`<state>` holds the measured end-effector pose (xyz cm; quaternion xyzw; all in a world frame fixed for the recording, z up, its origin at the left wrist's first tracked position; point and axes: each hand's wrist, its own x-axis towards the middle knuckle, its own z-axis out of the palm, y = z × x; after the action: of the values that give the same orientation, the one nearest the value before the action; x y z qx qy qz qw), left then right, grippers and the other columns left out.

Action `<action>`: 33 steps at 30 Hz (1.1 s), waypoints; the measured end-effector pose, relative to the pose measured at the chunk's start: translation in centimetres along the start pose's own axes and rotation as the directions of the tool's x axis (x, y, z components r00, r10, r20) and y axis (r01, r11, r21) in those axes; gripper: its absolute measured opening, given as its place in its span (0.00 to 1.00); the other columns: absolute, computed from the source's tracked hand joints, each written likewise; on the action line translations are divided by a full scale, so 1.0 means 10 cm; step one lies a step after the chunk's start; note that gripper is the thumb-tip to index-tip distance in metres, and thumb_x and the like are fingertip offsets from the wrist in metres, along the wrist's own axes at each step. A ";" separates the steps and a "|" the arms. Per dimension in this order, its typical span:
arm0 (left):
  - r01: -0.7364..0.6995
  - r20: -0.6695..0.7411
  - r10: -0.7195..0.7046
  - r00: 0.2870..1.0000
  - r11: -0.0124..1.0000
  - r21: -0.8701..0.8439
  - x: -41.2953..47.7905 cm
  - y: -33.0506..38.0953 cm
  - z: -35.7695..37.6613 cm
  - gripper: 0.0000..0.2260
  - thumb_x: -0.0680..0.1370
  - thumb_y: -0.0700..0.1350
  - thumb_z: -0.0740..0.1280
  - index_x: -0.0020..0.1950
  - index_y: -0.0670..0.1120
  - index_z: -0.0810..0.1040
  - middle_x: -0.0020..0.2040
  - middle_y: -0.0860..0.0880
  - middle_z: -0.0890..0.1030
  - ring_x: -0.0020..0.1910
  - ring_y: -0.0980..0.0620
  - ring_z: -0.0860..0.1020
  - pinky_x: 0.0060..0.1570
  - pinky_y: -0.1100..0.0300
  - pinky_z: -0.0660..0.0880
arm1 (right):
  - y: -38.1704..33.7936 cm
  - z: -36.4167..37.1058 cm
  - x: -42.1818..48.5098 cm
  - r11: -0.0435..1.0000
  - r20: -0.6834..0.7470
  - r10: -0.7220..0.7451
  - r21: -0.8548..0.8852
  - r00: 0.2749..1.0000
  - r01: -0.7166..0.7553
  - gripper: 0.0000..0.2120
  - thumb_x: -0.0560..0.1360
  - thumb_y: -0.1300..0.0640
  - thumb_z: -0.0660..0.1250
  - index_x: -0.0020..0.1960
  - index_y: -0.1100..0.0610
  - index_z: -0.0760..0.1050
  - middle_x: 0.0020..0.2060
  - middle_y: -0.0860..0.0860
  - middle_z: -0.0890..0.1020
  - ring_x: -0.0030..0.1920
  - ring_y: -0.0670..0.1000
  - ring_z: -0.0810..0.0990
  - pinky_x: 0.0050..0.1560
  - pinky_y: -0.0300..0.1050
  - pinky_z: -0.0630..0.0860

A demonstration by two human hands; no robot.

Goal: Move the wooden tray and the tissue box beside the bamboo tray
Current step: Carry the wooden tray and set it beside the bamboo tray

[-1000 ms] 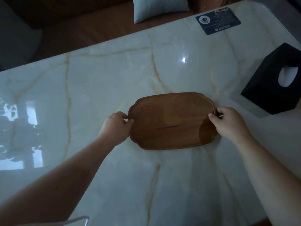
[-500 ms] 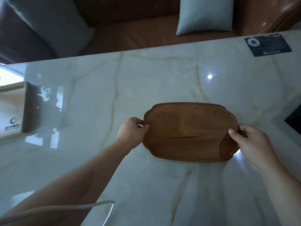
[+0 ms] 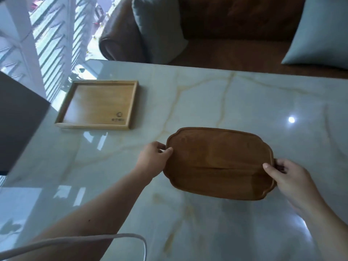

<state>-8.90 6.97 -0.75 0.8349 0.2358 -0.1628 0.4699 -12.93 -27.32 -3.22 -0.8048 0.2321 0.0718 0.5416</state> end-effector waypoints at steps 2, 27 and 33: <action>0.015 -0.028 -0.016 0.999 1.000 -0.011 0.03 -0.14 -0.25 0.11 0.74 0.52 0.68 0.51 0.46 0.79 0.40 0.49 0.82 0.36 0.52 0.80 0.33 0.59 0.75 | -0.13 0.26 -0.05 1.000 0.032 -0.009 -0.001 0.999 0.009 0.08 0.74 0.60 0.70 0.52 0.59 0.80 0.45 0.55 0.85 0.46 0.53 0.83 0.39 0.39 0.80; 0.185 -0.268 -0.167 0.949 0.982 0.043 0.62 -1.83 -2.88 0.20 0.71 0.54 0.72 0.56 0.42 0.78 0.48 0.43 0.81 0.42 0.48 0.79 0.37 0.55 0.74 | -1.00 3.31 -0.76 0.993 0.445 0.018 0.096 0.895 -0.068 0.02 0.72 0.59 0.72 0.43 0.58 0.81 0.40 0.52 0.87 0.45 0.52 0.85 0.53 0.53 0.80; 0.210 -0.293 -0.187 0.938 0.976 0.050 0.70 -2.01 -3.05 0.20 0.72 0.52 0.73 0.58 0.41 0.78 0.48 0.44 0.81 0.39 0.52 0.77 0.30 0.59 0.70 | -1.09 3.62 -0.84 0.997 0.456 -0.010 0.072 0.890 -0.026 0.03 0.70 0.55 0.73 0.42 0.55 0.82 0.39 0.50 0.87 0.43 0.51 0.86 0.51 0.53 0.81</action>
<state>-12.50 43.91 -3.01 0.8397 0.3778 -0.0961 0.3781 -10.52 11.28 -5.60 -0.7433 0.1044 0.2519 0.6108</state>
